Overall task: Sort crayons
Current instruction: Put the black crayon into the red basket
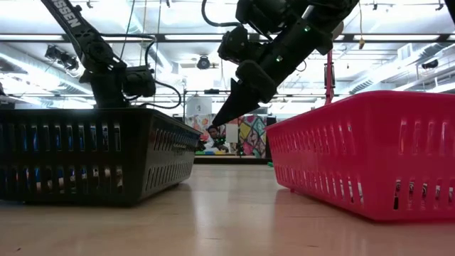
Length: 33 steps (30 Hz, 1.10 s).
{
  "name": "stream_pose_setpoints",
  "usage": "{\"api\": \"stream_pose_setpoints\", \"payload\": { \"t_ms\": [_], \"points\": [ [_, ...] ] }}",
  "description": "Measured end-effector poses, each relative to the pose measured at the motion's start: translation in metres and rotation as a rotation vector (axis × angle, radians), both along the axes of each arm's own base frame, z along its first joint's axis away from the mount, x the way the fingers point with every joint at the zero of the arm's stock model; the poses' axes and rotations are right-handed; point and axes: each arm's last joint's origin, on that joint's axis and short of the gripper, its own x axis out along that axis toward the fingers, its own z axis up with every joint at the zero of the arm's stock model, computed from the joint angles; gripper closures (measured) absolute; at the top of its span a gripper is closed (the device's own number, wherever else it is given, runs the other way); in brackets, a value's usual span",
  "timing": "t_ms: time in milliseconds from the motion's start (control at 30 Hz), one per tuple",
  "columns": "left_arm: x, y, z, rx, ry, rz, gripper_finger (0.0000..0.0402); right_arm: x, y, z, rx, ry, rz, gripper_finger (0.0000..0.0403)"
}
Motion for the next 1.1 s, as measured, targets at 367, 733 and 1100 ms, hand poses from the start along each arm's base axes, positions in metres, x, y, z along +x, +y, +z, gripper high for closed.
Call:
{"api": "stream_pose_setpoints", "payload": {
  "t_ms": [367, 733, 1100],
  "points": [
    [-0.004, 0.006, -0.004, -0.012, 0.010, 0.041, 0.0344, 0.000, 0.000, 0.000, -0.003, 0.000, 0.005, 0.0332],
    [-0.004, 0.006, -0.003, -0.002, 0.009, 0.035, 0.0371, 0.000, 0.000, 0.000, -0.001, -0.002, 0.006, 0.0332],
    [-0.002, -0.002, 0.012, 0.065, -0.037, 0.009, 0.0371, 0.000, 0.000, 0.000, -0.001, -0.001, 0.005, 0.0332]
  ]
}}
